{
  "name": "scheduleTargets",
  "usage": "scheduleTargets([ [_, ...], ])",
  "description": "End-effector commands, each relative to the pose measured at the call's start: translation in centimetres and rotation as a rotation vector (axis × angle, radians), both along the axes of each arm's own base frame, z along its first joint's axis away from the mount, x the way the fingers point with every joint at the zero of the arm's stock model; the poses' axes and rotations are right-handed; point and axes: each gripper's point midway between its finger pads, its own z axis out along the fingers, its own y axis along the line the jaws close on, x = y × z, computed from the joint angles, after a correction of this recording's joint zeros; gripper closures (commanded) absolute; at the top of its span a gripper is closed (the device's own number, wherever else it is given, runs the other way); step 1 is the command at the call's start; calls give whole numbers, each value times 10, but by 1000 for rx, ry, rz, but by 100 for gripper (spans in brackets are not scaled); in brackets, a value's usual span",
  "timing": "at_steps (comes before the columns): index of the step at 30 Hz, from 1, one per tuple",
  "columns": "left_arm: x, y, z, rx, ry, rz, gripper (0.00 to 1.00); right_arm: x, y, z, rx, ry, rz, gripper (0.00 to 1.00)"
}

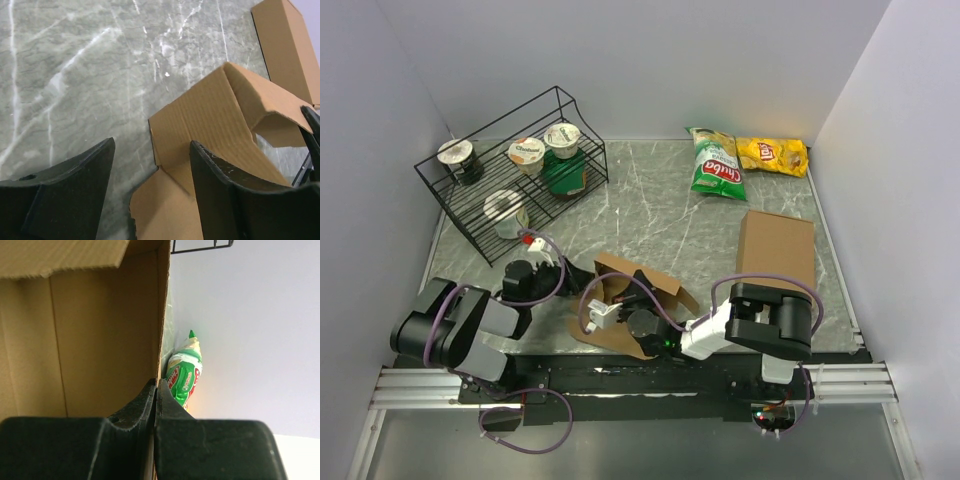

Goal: Fold the paper box
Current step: Fold the paper box at the center of the board.

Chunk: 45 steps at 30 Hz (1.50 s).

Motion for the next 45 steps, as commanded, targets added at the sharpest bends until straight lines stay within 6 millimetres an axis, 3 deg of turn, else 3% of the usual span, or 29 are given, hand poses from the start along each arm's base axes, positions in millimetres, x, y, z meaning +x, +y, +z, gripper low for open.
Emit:
scheduleTargets([
  [1, -18, -31, 31, -49, -141, -172, 31, -6, 9, -1, 49, 33, 48, 100],
  [9, -31, -35, 34, -29, -186, -192, 30, -6, 7, -2, 37, 38, 45, 100],
  [19, -38, -26, 39, -24, -227, -139, 24, -7, 4, 4, 60, 53, 41, 100],
  [38, -13, -29, 40, 46, -294, -43, 32, -10, 4, 8, 89, 82, 43, 100],
  [45, -1, -32, 43, 60, -334, -1, 43, -12, 3, 6, 84, 83, 42, 100],
])
